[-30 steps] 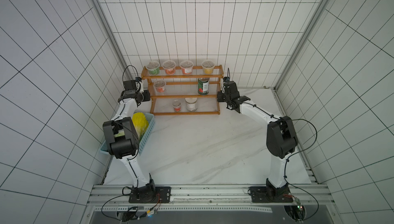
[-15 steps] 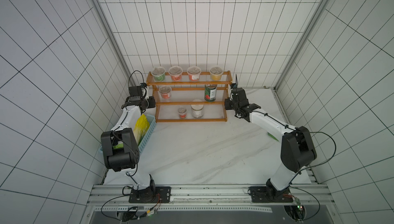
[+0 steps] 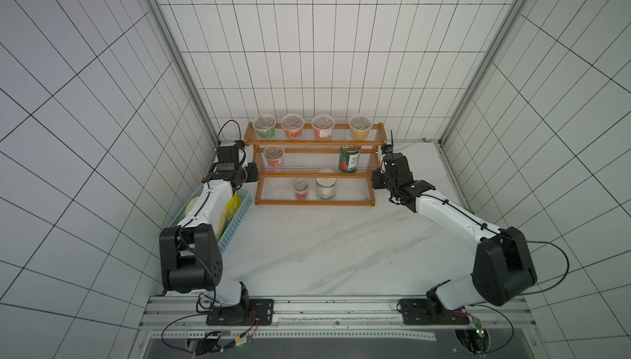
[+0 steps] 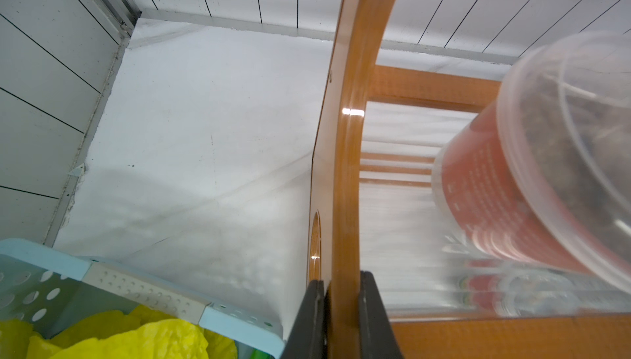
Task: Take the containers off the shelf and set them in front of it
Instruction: Adjust the shelf at the center of the board.
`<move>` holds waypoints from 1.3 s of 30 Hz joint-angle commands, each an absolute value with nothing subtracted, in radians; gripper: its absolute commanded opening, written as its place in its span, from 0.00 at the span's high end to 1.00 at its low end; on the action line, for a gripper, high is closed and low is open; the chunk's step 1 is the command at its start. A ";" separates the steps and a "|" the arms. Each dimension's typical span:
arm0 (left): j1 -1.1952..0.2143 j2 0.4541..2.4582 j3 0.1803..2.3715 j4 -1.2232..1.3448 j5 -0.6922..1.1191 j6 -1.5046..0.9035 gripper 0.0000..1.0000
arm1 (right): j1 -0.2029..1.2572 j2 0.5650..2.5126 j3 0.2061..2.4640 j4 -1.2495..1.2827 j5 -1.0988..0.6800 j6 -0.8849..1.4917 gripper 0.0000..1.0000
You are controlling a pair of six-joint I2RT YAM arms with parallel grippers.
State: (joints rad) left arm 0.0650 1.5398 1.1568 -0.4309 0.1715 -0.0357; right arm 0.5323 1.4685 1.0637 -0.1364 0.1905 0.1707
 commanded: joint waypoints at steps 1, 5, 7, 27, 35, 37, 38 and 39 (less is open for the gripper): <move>-0.028 1.524 1.125 -0.547 0.183 0.073 0.97 | 0.559 1.408 1.049 -0.090 0.067 0.091 0.95; -0.056 1.498 1.089 -0.552 0.158 0.057 0.97 | 0.558 1.370 1.014 -0.090 0.061 0.082 0.94; -0.069 1.488 1.075 -0.557 0.154 0.045 0.97 | 0.557 1.350 0.996 -0.089 0.061 0.070 0.94; -0.107 1.364 0.968 -0.560 0.082 -0.010 0.89 | 0.497 1.304 0.927 -0.058 -0.027 0.024 0.90; -0.103 1.345 0.999 -0.561 0.058 -0.003 0.71 | 0.498 1.256 0.928 -0.076 0.017 0.015 0.75; -0.101 1.330 0.999 -0.560 0.054 -0.003 0.64 | 0.496 1.242 0.927 -0.077 0.034 0.007 0.71; -0.101 1.321 0.999 -0.561 0.052 -0.004 0.62 | 0.494 1.236 0.929 -0.082 0.038 0.004 0.70; -0.100 1.314 0.999 -0.561 0.048 -0.005 0.62 | 0.491 1.230 0.932 -0.089 0.038 0.000 0.69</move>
State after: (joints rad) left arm -0.0593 1.3418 1.0000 -0.4751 0.0067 -0.1020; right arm 0.4686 1.2743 0.9253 -0.1326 0.0998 0.0307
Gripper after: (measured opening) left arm 0.377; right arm 0.303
